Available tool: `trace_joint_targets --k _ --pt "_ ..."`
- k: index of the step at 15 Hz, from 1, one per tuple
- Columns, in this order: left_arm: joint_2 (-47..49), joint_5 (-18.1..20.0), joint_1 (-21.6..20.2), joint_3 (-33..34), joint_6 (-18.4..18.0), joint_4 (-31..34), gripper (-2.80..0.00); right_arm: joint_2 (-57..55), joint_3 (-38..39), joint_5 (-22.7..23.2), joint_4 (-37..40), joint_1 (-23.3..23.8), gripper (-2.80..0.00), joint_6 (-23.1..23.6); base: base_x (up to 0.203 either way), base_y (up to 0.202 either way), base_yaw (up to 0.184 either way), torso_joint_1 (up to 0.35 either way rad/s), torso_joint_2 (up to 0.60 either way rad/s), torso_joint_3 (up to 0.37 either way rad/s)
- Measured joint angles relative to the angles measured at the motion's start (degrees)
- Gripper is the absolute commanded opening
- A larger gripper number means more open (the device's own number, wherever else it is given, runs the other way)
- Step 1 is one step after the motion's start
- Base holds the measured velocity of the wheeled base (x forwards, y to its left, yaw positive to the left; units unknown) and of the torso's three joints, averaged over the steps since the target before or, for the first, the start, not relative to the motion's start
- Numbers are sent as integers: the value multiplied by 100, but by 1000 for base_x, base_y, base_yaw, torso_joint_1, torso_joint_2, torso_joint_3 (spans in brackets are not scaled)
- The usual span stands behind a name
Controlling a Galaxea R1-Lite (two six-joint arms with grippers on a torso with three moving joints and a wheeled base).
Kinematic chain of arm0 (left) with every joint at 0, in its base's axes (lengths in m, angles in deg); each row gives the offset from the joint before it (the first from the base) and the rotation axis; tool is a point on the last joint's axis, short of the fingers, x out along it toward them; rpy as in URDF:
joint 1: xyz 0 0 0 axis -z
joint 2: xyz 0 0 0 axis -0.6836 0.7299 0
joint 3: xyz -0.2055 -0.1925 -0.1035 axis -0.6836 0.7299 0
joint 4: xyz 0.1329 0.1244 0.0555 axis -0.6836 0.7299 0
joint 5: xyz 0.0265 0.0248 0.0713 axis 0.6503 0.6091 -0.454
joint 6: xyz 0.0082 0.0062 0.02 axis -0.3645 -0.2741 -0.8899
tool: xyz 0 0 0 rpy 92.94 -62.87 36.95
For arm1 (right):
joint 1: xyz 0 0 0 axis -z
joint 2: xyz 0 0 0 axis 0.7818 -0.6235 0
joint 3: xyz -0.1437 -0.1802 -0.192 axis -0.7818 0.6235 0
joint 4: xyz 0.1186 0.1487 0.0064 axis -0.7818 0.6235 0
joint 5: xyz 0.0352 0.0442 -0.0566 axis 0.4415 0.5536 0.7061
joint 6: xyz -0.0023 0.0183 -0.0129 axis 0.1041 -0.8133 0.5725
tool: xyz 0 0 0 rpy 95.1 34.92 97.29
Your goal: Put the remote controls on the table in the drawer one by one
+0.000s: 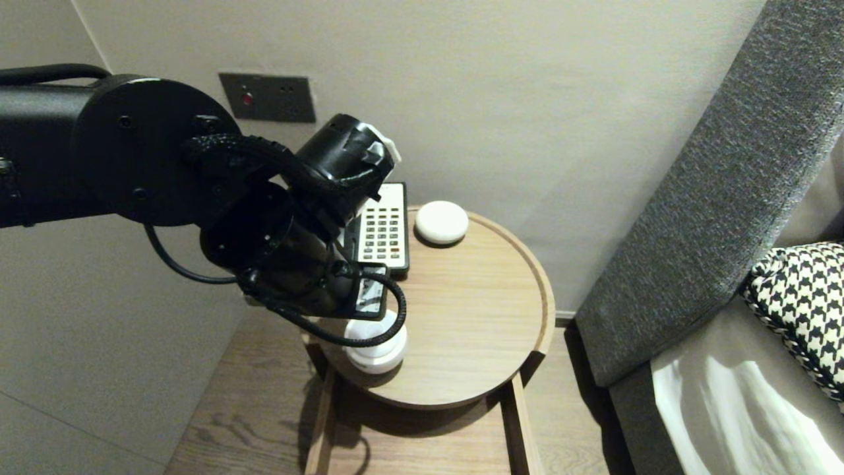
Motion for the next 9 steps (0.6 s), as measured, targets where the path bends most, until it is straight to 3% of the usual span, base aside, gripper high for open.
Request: trace_joint_targets --k 9 --pt "528 -6 111 -44 181 171 0 0 0 0 1 0 -280 0 0 0 0 0 0 0"
